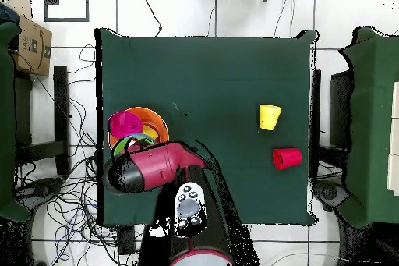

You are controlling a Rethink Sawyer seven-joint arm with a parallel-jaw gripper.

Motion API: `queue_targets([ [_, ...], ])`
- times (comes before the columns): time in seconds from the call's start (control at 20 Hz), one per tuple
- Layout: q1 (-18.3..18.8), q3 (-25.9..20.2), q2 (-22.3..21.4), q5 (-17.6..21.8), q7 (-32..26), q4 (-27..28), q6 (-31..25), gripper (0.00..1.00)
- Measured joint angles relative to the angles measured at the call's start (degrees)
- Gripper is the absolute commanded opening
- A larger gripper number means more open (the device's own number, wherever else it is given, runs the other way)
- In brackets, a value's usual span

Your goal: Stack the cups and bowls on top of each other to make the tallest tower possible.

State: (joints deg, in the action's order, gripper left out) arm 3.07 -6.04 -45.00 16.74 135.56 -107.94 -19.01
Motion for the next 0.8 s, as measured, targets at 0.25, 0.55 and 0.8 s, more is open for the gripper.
queue_targets([
  [0.25,-0.15,-0.01,-1.27,-0.97,0.00,0.08,-0.02,1.00],
  [0.55,1.64,-0.06,-1.65,-0.95,0.00,0.09,-0.01,1.00],
  [0.8,4.42,-0.37,-2.86,-0.96,0.00,0.08,-0.43,1.00],
])
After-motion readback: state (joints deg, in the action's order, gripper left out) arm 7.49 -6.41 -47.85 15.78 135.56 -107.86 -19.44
